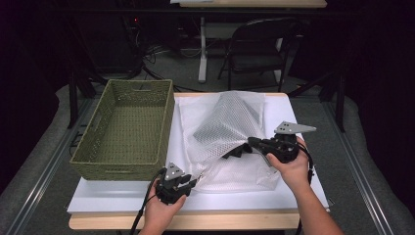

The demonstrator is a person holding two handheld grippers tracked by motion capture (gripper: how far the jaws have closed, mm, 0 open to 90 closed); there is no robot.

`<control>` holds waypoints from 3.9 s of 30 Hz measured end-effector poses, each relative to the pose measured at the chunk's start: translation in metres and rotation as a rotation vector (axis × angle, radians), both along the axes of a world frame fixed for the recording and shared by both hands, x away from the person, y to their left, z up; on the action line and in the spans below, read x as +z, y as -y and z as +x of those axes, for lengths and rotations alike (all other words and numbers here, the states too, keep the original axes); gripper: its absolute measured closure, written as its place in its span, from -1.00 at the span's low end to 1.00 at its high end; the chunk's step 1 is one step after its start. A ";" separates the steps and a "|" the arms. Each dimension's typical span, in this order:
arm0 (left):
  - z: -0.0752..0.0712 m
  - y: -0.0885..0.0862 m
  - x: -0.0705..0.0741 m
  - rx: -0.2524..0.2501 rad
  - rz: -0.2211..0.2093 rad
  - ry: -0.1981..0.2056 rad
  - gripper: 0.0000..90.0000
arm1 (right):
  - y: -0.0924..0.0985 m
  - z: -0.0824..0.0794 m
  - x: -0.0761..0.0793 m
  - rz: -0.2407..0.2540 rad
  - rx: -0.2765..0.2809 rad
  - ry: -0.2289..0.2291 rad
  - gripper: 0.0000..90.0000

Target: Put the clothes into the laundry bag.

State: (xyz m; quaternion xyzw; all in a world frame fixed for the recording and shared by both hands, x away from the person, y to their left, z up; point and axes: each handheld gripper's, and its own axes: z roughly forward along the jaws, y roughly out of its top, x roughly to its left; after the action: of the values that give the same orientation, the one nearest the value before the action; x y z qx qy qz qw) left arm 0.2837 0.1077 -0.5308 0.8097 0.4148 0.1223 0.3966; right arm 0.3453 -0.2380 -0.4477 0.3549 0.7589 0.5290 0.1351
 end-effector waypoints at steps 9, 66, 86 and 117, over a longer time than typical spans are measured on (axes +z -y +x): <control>0.024 0.011 -0.009 0.031 0.004 -0.042 0.21 | -0.006 0.002 -0.008 0.002 0.011 -0.017 0.98; 0.044 0.010 0.047 -0.014 -0.116 -0.005 0.95 | -0.057 -0.013 -0.028 -0.087 0.132 0.005 0.60; 0.047 0.016 0.051 -0.029 -0.116 0.002 0.95 | -0.082 -0.012 -0.047 -0.101 0.191 -0.032 0.70; 0.044 0.021 0.048 -0.039 -0.144 -0.010 0.96 | -0.110 -0.005 -0.064 -0.128 0.215 -0.002 0.66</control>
State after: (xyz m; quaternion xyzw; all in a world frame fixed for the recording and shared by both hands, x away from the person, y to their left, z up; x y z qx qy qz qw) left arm 0.3281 0.0868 -0.4824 0.7876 0.4085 0.0803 0.4542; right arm 0.3400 -0.1277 -0.5118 0.2627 0.8249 0.4905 0.0996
